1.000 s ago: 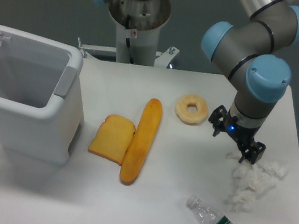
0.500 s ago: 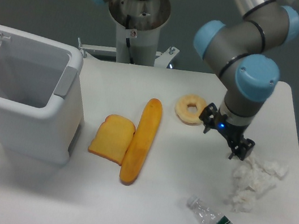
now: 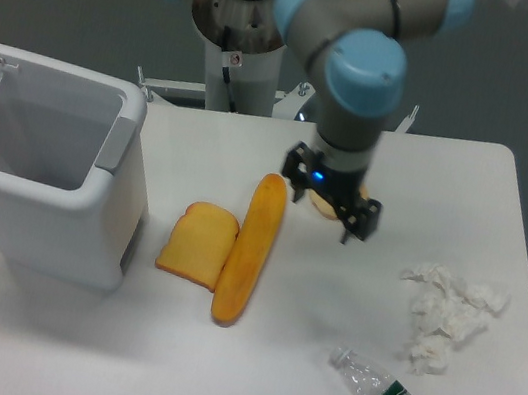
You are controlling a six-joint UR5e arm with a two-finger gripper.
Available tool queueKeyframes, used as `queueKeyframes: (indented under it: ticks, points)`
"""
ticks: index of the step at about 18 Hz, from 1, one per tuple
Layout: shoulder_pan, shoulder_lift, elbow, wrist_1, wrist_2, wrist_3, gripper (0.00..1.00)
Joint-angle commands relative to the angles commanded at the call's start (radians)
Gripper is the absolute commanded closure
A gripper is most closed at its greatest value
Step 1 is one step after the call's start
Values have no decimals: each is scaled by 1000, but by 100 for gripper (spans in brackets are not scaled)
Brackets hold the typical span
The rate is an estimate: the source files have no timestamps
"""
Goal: Close the trash can
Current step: 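Raise the gripper and swing it over toward the trash can lid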
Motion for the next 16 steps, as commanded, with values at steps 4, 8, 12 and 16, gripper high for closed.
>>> queueKeyframes:
  ticks: [4, 8, 12, 16]
  points:
    - [-29, 137, 0, -141, 0, -3, 0]
    - [-109, 217, -2, -221, -49, -70, 0]
    - [-228, 238, -2, -227, -64, -175, 0]
    - [-316, 253, -2, -226, -107, -247, 0]
